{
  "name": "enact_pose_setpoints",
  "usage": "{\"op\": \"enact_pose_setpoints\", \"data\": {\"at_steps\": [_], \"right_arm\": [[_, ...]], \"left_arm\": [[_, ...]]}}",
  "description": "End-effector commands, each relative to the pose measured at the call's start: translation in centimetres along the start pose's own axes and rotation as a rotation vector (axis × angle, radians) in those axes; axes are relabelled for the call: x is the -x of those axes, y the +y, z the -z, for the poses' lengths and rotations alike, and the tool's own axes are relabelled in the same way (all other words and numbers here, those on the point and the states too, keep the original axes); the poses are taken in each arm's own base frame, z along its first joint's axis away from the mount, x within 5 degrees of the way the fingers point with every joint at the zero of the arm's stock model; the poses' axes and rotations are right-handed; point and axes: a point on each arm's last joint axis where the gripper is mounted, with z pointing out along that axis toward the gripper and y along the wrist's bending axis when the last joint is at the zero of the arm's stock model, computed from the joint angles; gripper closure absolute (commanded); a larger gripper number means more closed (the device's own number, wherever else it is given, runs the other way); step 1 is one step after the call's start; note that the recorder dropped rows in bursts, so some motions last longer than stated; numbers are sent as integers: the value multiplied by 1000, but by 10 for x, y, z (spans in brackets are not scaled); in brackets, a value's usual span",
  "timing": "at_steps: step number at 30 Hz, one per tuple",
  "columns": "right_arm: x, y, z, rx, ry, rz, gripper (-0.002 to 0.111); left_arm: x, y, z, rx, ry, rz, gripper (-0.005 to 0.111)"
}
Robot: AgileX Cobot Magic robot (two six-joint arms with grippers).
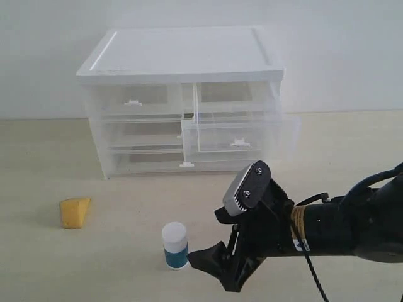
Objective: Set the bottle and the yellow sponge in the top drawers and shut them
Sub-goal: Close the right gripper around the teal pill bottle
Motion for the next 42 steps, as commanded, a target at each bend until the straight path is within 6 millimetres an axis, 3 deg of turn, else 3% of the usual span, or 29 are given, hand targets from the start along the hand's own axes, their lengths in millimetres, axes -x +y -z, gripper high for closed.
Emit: {"op": "enact_pose_setpoints", "data": {"at_steps": [1, 7, 13, 22, 29, 31, 34, 38, 42], "right_arm": [[8, 9, -8, 22, -5, 26, 26], [21, 12, -27, -38, 106, 80, 26], [28, 7, -37, -36, 72, 56, 26], [24, 1, -60, -10, 69, 29, 28], [22, -1, -62, -19, 87, 31, 52], [21, -1, -62, -22, 94, 31, 70], [21, -1, -62, -25, 98, 34, 108], [22, -1, -62, -23, 95, 24, 107], [36, 3, -53, 1, 79, 24, 107]], "left_arm": [[-1, 0, 0, 2, -5, -1, 102], [0, 0, 0, 2, -7, -1, 102], [0, 0, 0, 2, -7, -1, 102], [-1, 0, 0, 2, -4, -1, 102], [-1, 0, 0, 2, -4, -1, 102], [-1, 0, 0, 2, -4, -1, 102], [0, 0, 0, 2, -6, -1, 102], [0, 0, 0, 2, -6, -1, 102], [0, 0, 0, 2, -6, -1, 102]]}}
